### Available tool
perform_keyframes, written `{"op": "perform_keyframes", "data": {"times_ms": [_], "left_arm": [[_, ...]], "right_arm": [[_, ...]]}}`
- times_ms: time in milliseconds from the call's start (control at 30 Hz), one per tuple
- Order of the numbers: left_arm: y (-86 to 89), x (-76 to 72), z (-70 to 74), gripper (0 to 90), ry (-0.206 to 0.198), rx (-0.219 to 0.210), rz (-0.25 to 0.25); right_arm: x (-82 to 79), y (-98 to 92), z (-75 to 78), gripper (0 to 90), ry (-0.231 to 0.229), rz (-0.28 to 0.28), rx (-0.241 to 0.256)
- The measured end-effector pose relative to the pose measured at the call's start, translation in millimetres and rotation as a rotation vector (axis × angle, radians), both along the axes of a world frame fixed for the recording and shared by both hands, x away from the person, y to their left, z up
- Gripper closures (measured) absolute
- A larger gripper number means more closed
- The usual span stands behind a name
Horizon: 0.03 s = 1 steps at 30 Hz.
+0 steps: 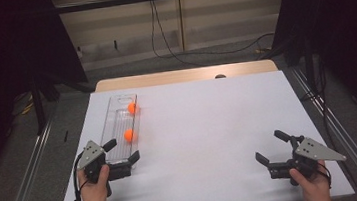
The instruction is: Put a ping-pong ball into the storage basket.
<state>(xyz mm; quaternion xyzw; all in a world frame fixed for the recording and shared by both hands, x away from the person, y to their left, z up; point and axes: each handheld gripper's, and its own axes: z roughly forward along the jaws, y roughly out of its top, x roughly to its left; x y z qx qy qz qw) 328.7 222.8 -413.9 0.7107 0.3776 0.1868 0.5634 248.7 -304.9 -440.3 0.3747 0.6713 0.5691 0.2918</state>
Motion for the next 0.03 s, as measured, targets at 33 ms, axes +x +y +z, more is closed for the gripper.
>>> {"op": "perform_keyframes", "data": {"times_ms": [33], "left_arm": [[0.6,-0.8,-0.9,3.1,-0.004,-0.017,0.004]], "right_arm": [[0.1,0.2,0.0,1.6,0.0,0.0,0.001]]}}
